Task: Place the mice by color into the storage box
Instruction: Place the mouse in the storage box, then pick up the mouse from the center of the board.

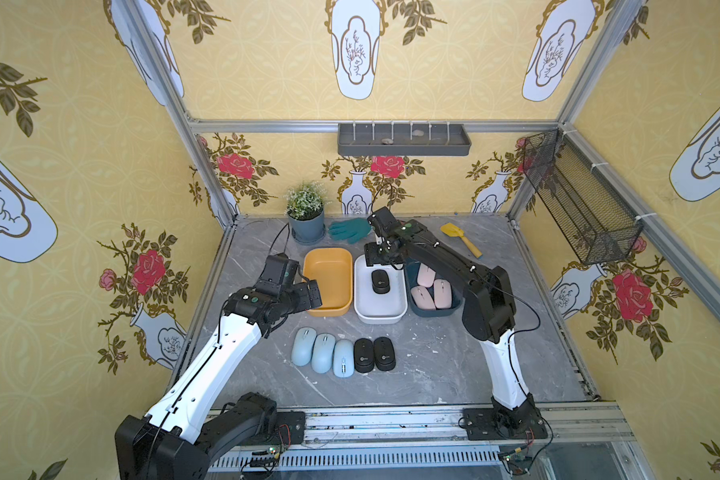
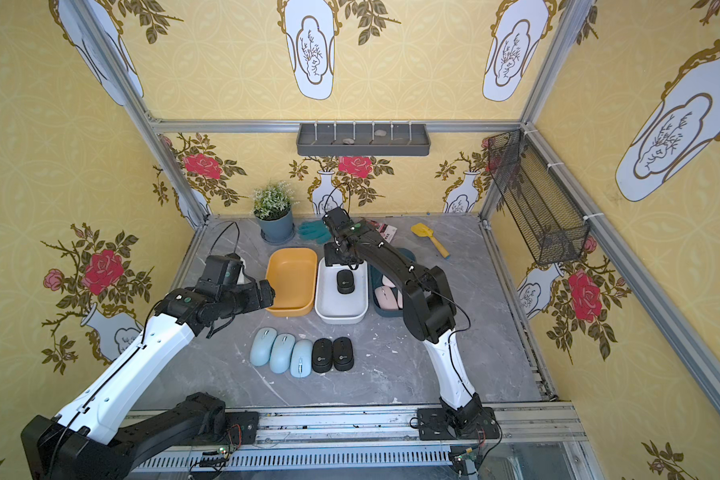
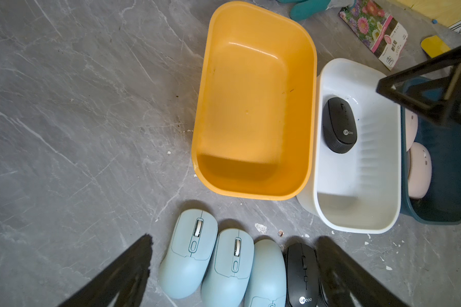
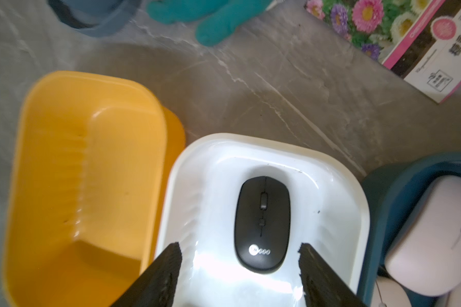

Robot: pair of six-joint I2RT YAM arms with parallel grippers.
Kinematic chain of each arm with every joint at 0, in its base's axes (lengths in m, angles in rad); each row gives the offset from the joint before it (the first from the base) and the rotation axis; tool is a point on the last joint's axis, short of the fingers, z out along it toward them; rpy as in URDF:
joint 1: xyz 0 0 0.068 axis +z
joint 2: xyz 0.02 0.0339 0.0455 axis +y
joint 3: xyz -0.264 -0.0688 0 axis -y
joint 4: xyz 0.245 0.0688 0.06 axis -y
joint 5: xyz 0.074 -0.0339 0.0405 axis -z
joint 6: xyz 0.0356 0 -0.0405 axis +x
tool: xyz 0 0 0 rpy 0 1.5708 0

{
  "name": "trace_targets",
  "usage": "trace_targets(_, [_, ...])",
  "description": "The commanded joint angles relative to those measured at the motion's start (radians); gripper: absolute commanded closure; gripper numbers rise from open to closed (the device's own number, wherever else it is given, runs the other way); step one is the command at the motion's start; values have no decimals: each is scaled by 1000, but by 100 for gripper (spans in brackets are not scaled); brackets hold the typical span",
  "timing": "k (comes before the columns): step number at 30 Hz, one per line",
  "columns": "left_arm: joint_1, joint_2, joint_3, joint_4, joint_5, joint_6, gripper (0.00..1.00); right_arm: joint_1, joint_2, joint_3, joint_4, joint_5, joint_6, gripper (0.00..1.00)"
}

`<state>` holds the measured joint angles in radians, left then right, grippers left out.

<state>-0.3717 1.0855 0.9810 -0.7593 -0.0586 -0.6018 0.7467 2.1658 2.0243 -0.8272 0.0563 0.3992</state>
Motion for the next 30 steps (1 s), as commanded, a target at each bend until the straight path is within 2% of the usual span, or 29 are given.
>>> trace_targets(1, [0,-1,5,22,-16,11,2,40,-70,-16,-52,111,-3,28])
trace_targets(7, [0,-41,-11,39,-33,1,2,121,-193,-117,-112,186,67,28])
trace_targets(11, [0,-42,-14,31,-32,5,2,192,-245,-241,-143,192,158,29])
trace_targets(16, [1,-43,-23,31,-32,5,2,271,-259,-413,-140,136,292,30])
trace_targets(21, [0,-45,-25,25,-33,1,2,339,-273,-557,-68,18,412,32])
trace_targets(30, [-2,-59,5,-3,-42,17,2,411,-284,-663,-18,-35,525,33])
